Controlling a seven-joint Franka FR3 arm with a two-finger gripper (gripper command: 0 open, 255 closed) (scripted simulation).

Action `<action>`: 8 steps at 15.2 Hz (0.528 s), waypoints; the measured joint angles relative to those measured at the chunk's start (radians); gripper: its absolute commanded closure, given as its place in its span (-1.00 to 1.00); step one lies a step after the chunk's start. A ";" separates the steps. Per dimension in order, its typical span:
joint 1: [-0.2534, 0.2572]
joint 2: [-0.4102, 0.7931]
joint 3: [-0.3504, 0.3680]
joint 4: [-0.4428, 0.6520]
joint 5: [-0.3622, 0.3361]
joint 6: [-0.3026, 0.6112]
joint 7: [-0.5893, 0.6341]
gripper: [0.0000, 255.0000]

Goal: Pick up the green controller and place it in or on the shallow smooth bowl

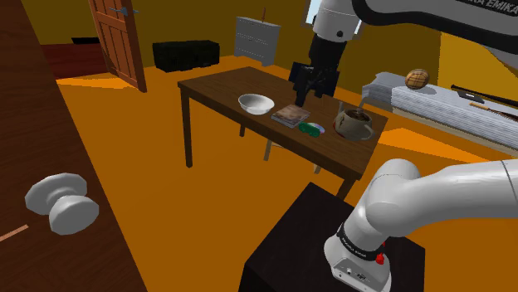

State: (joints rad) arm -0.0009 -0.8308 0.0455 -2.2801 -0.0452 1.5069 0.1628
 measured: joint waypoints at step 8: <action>-0.030 -0.008 -0.137 -0.115 -0.070 0.128 -0.133 -1.00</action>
State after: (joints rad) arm -0.0305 -0.8392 -0.0916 -2.3949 -0.1153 1.6347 0.0295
